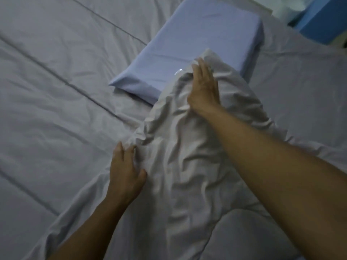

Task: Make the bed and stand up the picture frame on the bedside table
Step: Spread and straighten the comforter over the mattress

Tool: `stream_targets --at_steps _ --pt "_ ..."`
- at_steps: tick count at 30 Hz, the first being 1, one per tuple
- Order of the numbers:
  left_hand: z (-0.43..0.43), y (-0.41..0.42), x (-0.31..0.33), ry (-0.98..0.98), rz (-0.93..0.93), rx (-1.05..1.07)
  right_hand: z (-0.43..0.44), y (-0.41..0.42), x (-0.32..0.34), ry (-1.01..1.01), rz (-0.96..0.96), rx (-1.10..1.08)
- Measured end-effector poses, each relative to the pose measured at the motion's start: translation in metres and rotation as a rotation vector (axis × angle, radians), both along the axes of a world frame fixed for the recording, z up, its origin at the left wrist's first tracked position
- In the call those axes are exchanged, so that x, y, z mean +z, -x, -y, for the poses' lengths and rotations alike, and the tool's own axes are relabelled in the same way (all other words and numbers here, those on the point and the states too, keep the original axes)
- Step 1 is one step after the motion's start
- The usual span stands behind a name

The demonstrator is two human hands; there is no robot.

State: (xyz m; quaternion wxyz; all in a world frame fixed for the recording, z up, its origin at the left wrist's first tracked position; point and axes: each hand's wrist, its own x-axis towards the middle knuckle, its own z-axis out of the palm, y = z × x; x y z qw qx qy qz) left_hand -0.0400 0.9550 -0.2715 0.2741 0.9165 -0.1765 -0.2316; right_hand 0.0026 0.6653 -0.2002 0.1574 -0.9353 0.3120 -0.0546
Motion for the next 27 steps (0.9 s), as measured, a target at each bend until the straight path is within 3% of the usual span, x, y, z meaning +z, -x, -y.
stream_targets --at_steps 4,8,12,15,17,20,27 --pt "0.006 -0.008 -0.012 -0.068 0.009 0.052 0.027 -0.013 -0.012 -0.031 -0.181 0.004" --pt "0.012 -0.007 -0.008 -0.133 -0.005 0.053 0.031 -0.003 -0.018 -0.062 -0.074 -0.007" --pt "0.011 -0.007 0.001 -0.26 0.086 -0.119 0.02 0.021 -0.009 -0.066 -0.07 -0.005" --pt "0.005 0.001 0.018 -0.08 0.105 -0.222 0.004 0.043 0.003 0.06 -0.136 0.015" --pt "-0.002 0.011 0.042 0.05 0.004 -0.25 -0.011 0.061 0.012 0.169 -0.169 0.03" --pt "-0.016 0.03 0.079 0.059 -0.099 -0.302 -0.037 0.097 0.026 0.249 -0.189 0.059" --pt "-0.077 0.098 0.141 0.041 0.004 -0.465 -0.117 0.212 0.076 -0.028 -0.252 0.095"
